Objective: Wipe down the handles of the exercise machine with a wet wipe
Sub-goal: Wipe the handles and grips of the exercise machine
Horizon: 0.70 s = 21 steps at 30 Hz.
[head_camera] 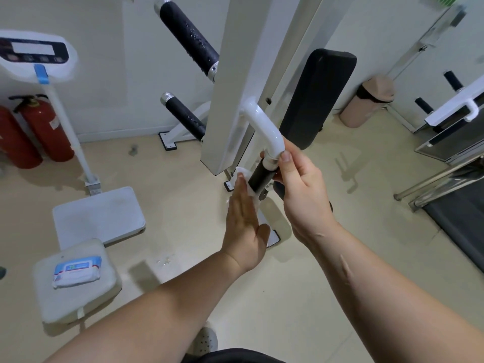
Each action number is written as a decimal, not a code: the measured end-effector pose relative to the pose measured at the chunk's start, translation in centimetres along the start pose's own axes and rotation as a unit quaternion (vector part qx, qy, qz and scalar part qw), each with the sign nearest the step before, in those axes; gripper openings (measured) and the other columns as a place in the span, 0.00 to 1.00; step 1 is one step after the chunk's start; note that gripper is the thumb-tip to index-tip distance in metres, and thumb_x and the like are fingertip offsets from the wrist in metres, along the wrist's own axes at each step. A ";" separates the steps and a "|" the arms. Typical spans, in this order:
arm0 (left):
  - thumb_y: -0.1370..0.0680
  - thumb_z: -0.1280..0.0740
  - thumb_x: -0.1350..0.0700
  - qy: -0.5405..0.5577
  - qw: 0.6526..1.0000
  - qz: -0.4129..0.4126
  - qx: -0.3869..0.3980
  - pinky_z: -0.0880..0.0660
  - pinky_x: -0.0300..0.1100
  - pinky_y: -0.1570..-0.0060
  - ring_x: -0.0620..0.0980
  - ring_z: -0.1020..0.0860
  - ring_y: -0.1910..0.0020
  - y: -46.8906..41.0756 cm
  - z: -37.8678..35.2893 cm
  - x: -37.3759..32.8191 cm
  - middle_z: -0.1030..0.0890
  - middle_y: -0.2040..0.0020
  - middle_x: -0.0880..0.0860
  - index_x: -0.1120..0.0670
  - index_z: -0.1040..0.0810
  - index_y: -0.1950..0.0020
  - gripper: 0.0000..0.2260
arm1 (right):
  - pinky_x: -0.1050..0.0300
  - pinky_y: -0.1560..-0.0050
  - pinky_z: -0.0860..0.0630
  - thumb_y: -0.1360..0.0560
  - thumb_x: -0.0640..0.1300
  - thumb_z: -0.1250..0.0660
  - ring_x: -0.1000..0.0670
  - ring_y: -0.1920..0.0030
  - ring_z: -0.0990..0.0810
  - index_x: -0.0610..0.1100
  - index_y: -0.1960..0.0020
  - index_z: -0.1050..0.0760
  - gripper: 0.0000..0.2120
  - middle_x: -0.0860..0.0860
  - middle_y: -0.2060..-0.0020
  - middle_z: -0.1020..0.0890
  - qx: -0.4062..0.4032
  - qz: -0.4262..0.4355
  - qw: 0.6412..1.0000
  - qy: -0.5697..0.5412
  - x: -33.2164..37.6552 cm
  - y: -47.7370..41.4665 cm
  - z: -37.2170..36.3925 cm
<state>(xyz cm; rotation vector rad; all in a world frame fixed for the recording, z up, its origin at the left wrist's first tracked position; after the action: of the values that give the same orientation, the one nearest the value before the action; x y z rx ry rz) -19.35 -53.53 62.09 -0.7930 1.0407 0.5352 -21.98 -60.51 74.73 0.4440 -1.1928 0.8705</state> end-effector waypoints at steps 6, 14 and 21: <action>0.28 0.33 0.65 0.016 1.000 0.012 -0.013 0.49 0.60 0.21 0.51 0.60 0.18 -1.1 0.4 -4.6 0.64 0.18 0.50 0.53 0.68 0.19 0.51 | 0.39 0.32 0.25 0.16 0.48 0.40 0.46 0.38 0.18 0.57 0.33 0.21 0.15 0.53 0.43 0.15 0.037 -0.014 0.998 -0.041 0.7 0.2 0.3; 0.26 0.35 0.61 -0.116 0.993 -0.013 0.036 0.53 0.50 0.20 0.45 0.66 0.20 0.1 0.4 -3.1 0.68 0.19 0.53 0.47 0.77 0.24 0.52 | 0.50 0.27 0.30 0.16 0.58 0.48 0.56 0.30 0.26 0.61 0.29 0.29 0.19 0.58 0.33 0.22 0.004 -0.063 0.991 -0.119 -3.2 2.0 -0.2; 0.20 0.35 0.59 -0.170 0.985 -0.009 0.004 0.34 0.53 0.26 0.50 0.49 0.18 -0.5 1.4 -3.8 0.66 0.18 0.47 0.38 0.78 0.27 0.49 | 0.64 0.58 0.25 0.21 0.41 0.30 0.58 0.63 0.22 0.51 0.50 0.22 0.05 0.57 0.66 0.20 -0.018 -0.143 0.985 -0.096 -9.8 5.9 0.1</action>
<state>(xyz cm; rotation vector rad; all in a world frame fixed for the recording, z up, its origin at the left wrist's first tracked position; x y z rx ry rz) -19.86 -52.80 66.09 -0.6751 0.7187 0.6263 -27.70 -60.45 64.82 0.6640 -1.2799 0.5665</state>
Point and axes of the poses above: each hand's wrist, its own y-axis away from the middle knuckle, its own z-axis out of the back of the hand, x = y × z, the point moved 9 cm from there along -y, towards the middle knuckle
